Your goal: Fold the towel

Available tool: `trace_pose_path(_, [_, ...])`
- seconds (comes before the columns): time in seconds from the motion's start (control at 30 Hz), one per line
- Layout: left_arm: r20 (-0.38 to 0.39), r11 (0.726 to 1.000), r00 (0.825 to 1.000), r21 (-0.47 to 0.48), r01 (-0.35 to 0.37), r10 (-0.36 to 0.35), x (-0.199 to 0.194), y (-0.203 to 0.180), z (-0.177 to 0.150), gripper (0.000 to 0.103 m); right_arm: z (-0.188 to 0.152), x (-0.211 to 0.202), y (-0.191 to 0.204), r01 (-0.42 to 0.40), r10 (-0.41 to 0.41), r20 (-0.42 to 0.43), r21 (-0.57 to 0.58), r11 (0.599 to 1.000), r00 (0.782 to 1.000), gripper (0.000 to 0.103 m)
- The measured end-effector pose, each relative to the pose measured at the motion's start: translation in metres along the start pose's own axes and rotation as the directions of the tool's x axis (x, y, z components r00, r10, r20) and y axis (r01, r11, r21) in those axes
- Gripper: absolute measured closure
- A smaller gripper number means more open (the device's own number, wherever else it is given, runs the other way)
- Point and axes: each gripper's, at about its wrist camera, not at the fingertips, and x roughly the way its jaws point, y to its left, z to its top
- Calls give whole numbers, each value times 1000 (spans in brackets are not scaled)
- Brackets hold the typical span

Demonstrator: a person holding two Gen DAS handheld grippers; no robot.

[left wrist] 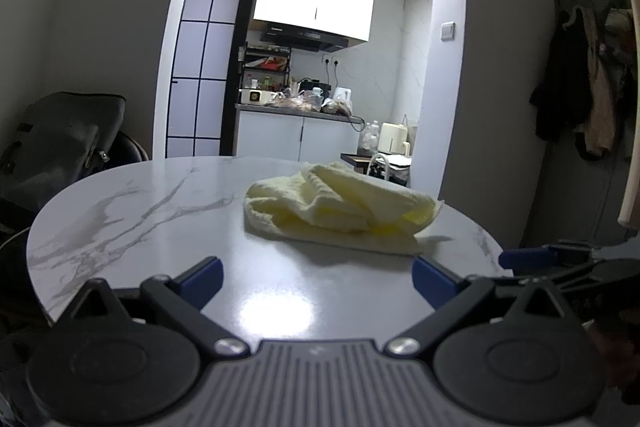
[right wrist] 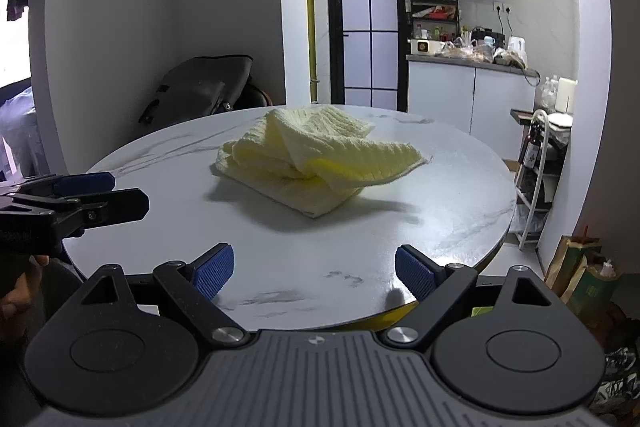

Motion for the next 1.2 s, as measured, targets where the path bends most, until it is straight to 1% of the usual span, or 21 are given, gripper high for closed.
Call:
trace_pose_path(0.13, [1, 999, 1000, -23, 30, -30, -2, 5, 3, 1, 1, -1, -5, -3, 3, 9, 12, 1000, 1000, 12])
trace_pose_path(0.3, [28, 1000, 999, 4, 28, -28, -6, 6, 8, 1, 0, -3, -13, -3, 3, 12, 22, 1000, 1000, 12])
trace_pose_path(0.37, [16, 999, 999, 14, 29, -30, -7, 7, 11, 1, 0, -3, -15, -7, 7, 13, 22, 1000, 1000, 12])
trace_pose_path(0.4, [7, 999, 999, 10, 33, -33, -6, 6, 13, 1, 0, -3, -16, -11, 11, 13, 21, 1000, 1000, 12])
trace_pose_path(0.5, [12, 999, 999, -26, 42, -42, -11, 7, 22, 1, 1, -3, -19, -31, 31, 14, 15, 999, 999, 12])
trace_pose_path(0.63, [16, 999, 1000, -46, 14, -13, -14, 4, 30, 1, 5, -4, -24, -62, 62, 16, 14, 998, 998, 12])
trace_pose_path(0.7, [8, 999, 1000, -46, -6, 6, -14, 2, 33, 3, 7, -4, -28, -81, 81, 18, 15, 997, 997, 12])
trace_pose_path(0.87, [2, 1000, 1000, -24, -19, 19, -15, -7, 35, 9, 12, 2, -39, -117, 116, 11, 43, 992, 993, 13])
trace_pose_path(0.9, [2, 1000, 1000, -23, -17, 17, -15, -8, 35, 10, 14, 3, -41, -121, 121, 8, 51, 991, 993, 14])
trace_pose_path(0.93, [2, 1000, 1000, -23, -15, 15, -14, -10, 35, 11, 14, 4, -43, -122, 122, 7, 55, 991, 993, 18])
trace_pose_path(1.0, [3, 1000, 1000, -16, -16, 16, -11, -15, 35, 15, 16, 5, -45, -126, 126, 5, 54, 991, 992, 21])
trace_pose_path(1.13, [-9, 1000, 1000, -4, -1, 0, -4, -24, 35, 20, 14, 4, -51, -131, 132, -3, 56, 990, 991, 23])
trace_pose_path(1.2, [-15, 1000, 1000, 20, 10, -9, 0, -34, 35, 23, 13, 1, -54, -124, 125, -6, 51, 991, 992, 23])
